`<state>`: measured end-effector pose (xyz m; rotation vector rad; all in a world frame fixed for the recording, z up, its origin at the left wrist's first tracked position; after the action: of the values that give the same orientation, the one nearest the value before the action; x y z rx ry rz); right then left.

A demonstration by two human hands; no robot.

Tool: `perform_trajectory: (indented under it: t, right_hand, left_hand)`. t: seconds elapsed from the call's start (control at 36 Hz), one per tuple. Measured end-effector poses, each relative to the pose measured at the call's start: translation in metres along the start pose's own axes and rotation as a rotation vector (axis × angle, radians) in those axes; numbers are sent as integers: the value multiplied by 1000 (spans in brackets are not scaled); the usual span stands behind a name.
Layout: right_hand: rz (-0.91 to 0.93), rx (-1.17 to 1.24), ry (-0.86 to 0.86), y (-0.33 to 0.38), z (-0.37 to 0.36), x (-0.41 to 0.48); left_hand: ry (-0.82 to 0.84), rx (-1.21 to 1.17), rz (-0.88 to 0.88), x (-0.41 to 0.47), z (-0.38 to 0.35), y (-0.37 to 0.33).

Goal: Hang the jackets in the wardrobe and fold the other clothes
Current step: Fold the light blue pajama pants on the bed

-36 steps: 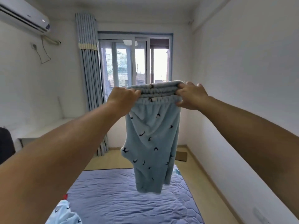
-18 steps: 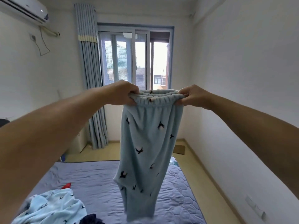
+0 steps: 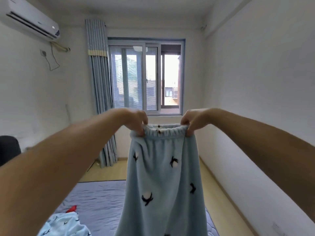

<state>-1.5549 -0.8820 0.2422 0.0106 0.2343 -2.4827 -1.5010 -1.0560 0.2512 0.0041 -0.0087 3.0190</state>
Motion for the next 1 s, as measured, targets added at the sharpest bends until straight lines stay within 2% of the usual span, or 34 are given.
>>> perform_trajectory:
  t: [0.06, 0.11, 0.19, 0.33, 0.42, 0.56, 0.69, 0.89, 1.0]
  right_hand:
    - [-76, -120, -113, 1, -7, 17]
    - [-160, -244, -321, 2, -9, 31]
    - [-262, -333, -559, -4, -4, 40]
    - [-335, -303, -736, -20, 33, 36]
    - [-359, -307, -814, -24, 55, 26]
    - [-375, -296, -833, -28, 64, 9]
    - [-346, -179, -763, -24, 26, -5]
    - [-214, 27, -585, 9, -93, -56]
    - [-191, 81, -425, 40, -182, -97]
  left_hand:
    - [-62, 84, 59, 18, -15, -4]
    - [-182, 135, 135, 32, -22, -4]
    - [-330, 85, 212, 47, -19, 5]
    - [-556, -62, 176, 52, 11, 13]
    - [-634, -60, 153, 46, 31, 12]
    - [-662, 85, 176, 36, 45, 5]
    - [-589, 23, 148, 19, 19, 1]
    - [-471, -236, -33, -29, -100, -8]
    - [-362, -339, -22, -72, -190, -17]
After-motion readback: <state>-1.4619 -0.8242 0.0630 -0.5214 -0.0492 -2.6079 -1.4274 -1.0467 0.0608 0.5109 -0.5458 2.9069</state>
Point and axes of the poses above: each hand's wrist, its own x-axis towards the middle knuckle, its own z-axis out of the back of the hand, y = z × x, the point moved 7 cm from there along x, towards the middle knuckle, and after that the axes turned 9 degrees about -x, right-handed, at the moved point
